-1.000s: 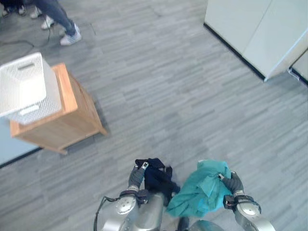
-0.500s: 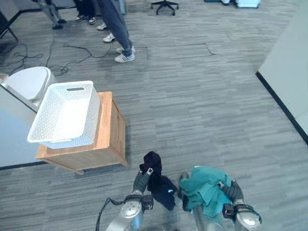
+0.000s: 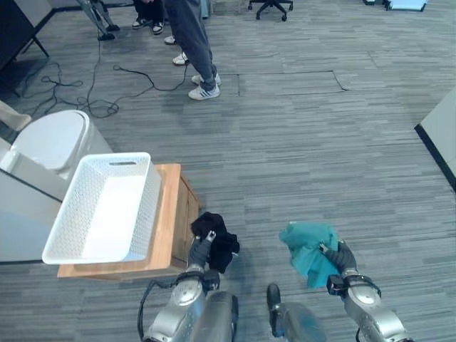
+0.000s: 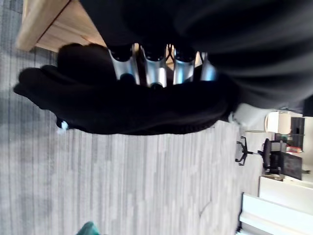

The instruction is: Tidy up the quilt and then pick up the clothes from the bed and put them into the laundry hamper.

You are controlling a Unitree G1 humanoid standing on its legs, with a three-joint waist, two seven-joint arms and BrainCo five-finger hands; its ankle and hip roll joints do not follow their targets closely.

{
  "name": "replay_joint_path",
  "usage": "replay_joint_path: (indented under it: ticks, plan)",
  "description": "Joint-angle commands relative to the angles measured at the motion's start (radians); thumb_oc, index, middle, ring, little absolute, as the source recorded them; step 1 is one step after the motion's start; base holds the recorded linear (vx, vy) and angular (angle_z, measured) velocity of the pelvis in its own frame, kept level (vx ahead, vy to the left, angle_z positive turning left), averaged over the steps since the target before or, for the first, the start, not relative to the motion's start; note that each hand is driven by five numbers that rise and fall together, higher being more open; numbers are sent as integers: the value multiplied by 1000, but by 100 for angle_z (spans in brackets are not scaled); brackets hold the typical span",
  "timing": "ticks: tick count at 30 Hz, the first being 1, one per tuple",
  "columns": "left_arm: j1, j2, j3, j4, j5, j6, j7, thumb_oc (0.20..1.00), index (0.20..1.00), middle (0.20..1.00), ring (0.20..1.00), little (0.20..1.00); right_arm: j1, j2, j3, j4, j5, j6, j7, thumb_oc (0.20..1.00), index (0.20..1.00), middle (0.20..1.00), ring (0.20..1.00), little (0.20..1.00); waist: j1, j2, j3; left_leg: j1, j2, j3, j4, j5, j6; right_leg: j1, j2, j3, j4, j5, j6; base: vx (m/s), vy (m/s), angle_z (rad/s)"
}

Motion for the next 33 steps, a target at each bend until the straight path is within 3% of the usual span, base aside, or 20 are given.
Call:
replay_joint_path:
  ticks: [1, 2, 3, 6, 7, 8, 10, 13, 14, 15, 16, 17, 19, 24, 27, 28, 29, 30, 31, 33]
  plan:
    - [2, 29, -11, -132, 22, -116, -14, 200, 200, 200, 200, 200, 28, -28, 29, -87, -17, -122, -23, 200, 200, 200, 200, 200, 20, 33, 26, -8, -17, 124, -317, 138, -28, 118, -63, -166, -58, -43, 162, 245, 66, 53]
    - [-23, 33, -11, -125, 32, -131, -29, 200, 200, 200, 200, 200, 19, -21, 37, -79, -18, -150, -52, 200, 200, 200, 200, 200, 21, 35, 22, -11, -15, 144, -325, 135, -8, 125, -68, -166, -31, -79, 163, 359, 149, 70]
    - [-40, 30, -19, -101, 28, -137, -5, 200, 200, 200, 200, 200, 8, 3, 37, -51, -26, -165, -81, 200, 200, 200, 200, 200, 33, 34, -2, 25, -46, 57, -369, 138, 17, 131, -87, -162, 79, -103, 184, 345, 167, 64]
    - [-42, 25, -18, -97, 21, -136, 21, 200, 200, 200, 200, 200, 4, 12, 35, -54, -37, -159, -79, 200, 200, 200, 200, 200, 46, 33, -20, 42, -65, 24, -364, 131, 43, 112, -118, -162, 238, -64, 202, 276, 211, 17]
    - [-32, 18, -8, -123, 19, -114, 62, 200, 200, 200, 200, 200, 20, 3, 35, -100, -51, -115, -47, 200, 200, 200, 200, 200, 49, 47, -38, 98, -60, 24, -374, 109, 74, 13, -171, -172, 546, 32, 204, 369, 307, -40]
    - [-26, 14, 2, -135, 21, -97, 66, 200, 200, 200, 200, 200, 27, 4, 37, -109, -57, -98, -36, 200, 200, 200, 200, 200, 46, 50, -37, 133, -63, 28, -379, 95, 80, -44, -193, -180, 631, 36, 194, 547, 307, -36]
    - [-22, 16, 16, -148, 22, -85, 69, 200, 200, 200, 200, 200, 25, 10, 50, -97, -66, -91, -5, 200, 200, 200, 200, 200, 51, 53, -31, 172, -61, 7, -391, 88, 75, -85, -202, -195, 577, 16, 170, 309, -21, -16]
    - [-39, 28, 10, -144, 31, -79, 79, 200, 200, 200, 200, 200, -10, 25, 82, -63, -80, -113, 8, 200, 200, 200, 200, 200, 49, 25, -14, 199, -69, -69, -399, 74, 49, -98, -160, -180, 190, 4, 181, 270, -271, 57]
    - [-47, 27, 1, -129, 27, -86, 89, 200, 200, 200, 200, 200, -22, 28, 95, -47, -87, -125, 4, 200, 200, 200, 200, 200, 33, 8, -10, 212, -85, -105, -401, 55, 49, -102, -133, -119, 47, 54, 202, 413, -416, 57]
    - [-57, 31, -11, -116, 24, -93, 87, 200, 200, 200, 200, 200, -37, 31, 99, -33, -74, -130, -12, 200, 200, 200, 200, 200, 5, -4, -13, 229, -101, -166, -421, 34, 58, -115, -91, 5, -37, 108, 219, 327, -345, 18]
    - [-59, 32, -12, -114, 27, -89, 81, 200, 200, 200, 200, 200, -39, 32, 100, -30, -70, -132, -17, 200, 200, 200, 200, 200, 1, -7, -16, 229, -104, -176, -423, 32, 60, -119, -85, 30, -53, 117, 222, 359, -402, 78]
    - [-69, 31, -18, -104, 25, -96, 76, 200, 200, 200, 200, 200, -48, 39, 101, -18, -64, -135, -31, 200, 200, 200, 200, 200, -30, -14, -29, 240, -113, -259, -432, 6, 68, -120, -43, 200, -100, 143, 235, 259, -303, 183]
    - [-65, 38, -20, -112, 24, -101, 72, 200, 200, 200, 200, 200, -50, 42, 93, -13, -66, -132, -32, 200, 200, 200, 200, 200, -32, -16, -42, 244, -105, -314, -440, 0, 59, -106, -29, 261, -92, 135, 245, 217, -308, 249]
    - [-14, 76, 13, -168, -9, -118, 96, 200, 200, 200, 200, 200, -114, 25, 84, -20, -64, -101, 5, 200, 200, 200, 200, 200, 34, -35, -39, 213, -7, -361, -435, 37, -22, -24, -65, 157, -91, 66, 250, 96, -438, 177]
    - [19, 77, 40, -210, -23, -100, 61, 200, 200, 200, 200, 200, -134, -10, 75, -49, -58, -61, 24, 200, 200, 200, 200, 200, 56, -36, -24, 200, 59, -320, -448, 79, -58, -10, -66, 74, -100, 50, 221, 19, -266, 83]
    - [29, 73, 40, -214, -17, -98, 31, 200, 200, 200, 200, 200, -130, -28, 64, -66, -48, -56, 18, 200, 200, 200, 200, 200, 52, -33, -14, 181, 84, -273, -432, 96, -63, -5, -67, 43, -105, 50, 205, -58, -248, 84]
    - [28, 66, 35, -209, -4, -90, -11, 200, 200, 200, 200, 200, -107, -42, 43, -92, -38, -60, 0, 200, 200, 200, 200, 200, 30, -30, 1, 152, 114, -132, -367, 102, -69, 0, -82, -16, -107, 50, 190, -73, -210, 75]
    - [26, 63, 33, -207, -1, -89, -18, 200, 200, 200, 200, 200, -100, -44, 38, -97, -36, -60, -6, 200, 200, 200, 200, 200, 23, -28, 5, 148, 120, -107, -350, 100, -71, 4, -84, -29, -108, 51, 187, -95, -152, 130]
    - [21, 50, 26, -191, 8, -106, -19, 200, 200, 200, 200, 200, -76, -51, 25, -108, -46, -67, -1, 200, 200, 200, 200, 200, -5, -26, 12, 146, 137, -19, -304, 90, -74, 11, -98, -73, -109, 53, 180, -43, -34, 176]
    - [23, 39, 26, -191, 6, -157, 30, 200, 200, 200, 200, 200, -67, -50, 32, -101, -71, -69, 18, 200, 200, 200, 200, 200, -30, -25, 6, 171, 121, 15, -278, 53, -61, 9, -110, -83, -106, 54, 179, -57, 68, 163]
